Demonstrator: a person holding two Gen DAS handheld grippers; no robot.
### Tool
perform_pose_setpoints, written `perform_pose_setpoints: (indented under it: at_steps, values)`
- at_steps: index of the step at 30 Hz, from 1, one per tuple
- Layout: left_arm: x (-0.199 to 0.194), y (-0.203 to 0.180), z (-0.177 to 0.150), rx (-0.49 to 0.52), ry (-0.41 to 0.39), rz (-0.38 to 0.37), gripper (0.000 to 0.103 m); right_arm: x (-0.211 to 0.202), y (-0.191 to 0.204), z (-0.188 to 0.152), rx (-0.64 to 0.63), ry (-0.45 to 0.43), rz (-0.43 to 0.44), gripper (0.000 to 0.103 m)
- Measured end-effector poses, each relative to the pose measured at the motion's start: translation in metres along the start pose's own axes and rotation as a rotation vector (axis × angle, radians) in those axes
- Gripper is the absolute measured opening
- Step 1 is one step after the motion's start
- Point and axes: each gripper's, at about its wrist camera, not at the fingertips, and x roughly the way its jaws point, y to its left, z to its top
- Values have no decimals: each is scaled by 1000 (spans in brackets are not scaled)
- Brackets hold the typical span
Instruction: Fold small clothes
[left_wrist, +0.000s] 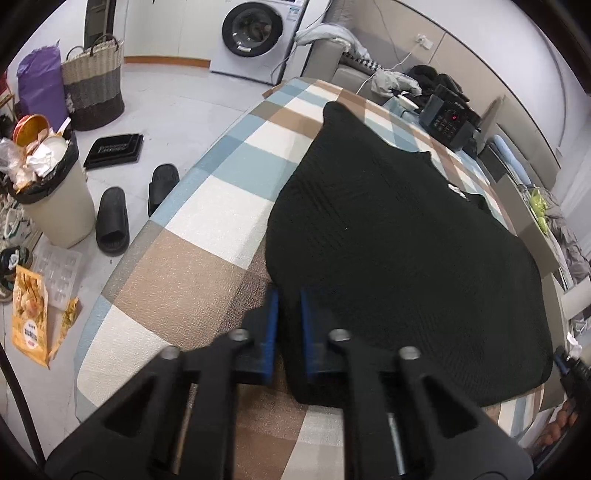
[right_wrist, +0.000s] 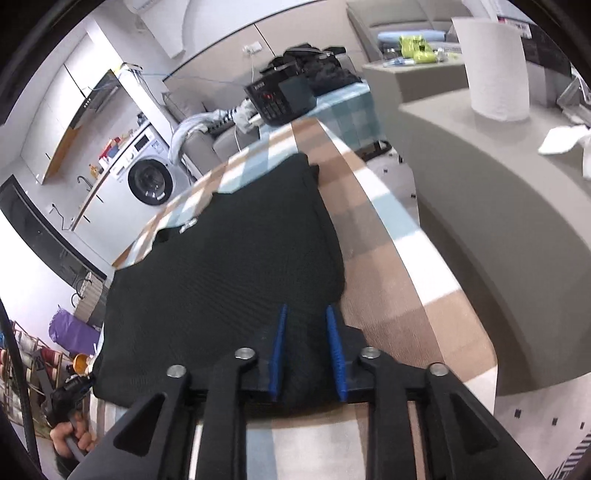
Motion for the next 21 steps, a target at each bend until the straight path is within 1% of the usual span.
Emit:
perform_pose_setpoints:
  at_steps: [1,3,4,7,8,9,10,11,12,14,16,18,21]
  values:
    - [-3,0,-1,1,-11,-3,6,-1,4,1,-7,-4,5,29]
    - [-8,3,-2,4,-21,-2,6,-3,12,2,-19,-19,27,39]
    - [-10,4,-3,-1,-20,-3,6,-4,15,2,-24,-24,40,47]
    - [-10,9,-4,-38,8,-24,7,-2,26,3,-42,-9,64,53]
    - [-11,11,-3,-50,23,-21,14,-1,30,3,-48,-4,70,57]
    - [-11,12,-3,-61,38,-17,18,0,34,2,-53,-1,75,61]
    - [-13,13,-4,-68,43,-19,27,0,39,2,-59,2,83,63]
    - [-17,14,-5,-78,37,-24,34,1,43,1,-67,4,90,67]
    - [-20,15,-7,-85,30,-33,36,3,48,-1,-76,7,100,68]
    - [-27,15,-11,-94,27,-52,48,6,56,-2,-93,19,111,70]
    - [-34,16,-17,-113,26,-65,50,9,63,-4,-102,28,132,74]
    - [-40,18,-23,-144,29,-93,51,12,69,-6,-100,38,150,79]
    - [-48,17,-37,-183,44,-144,52,19,78,-9,-108,60,174,80]
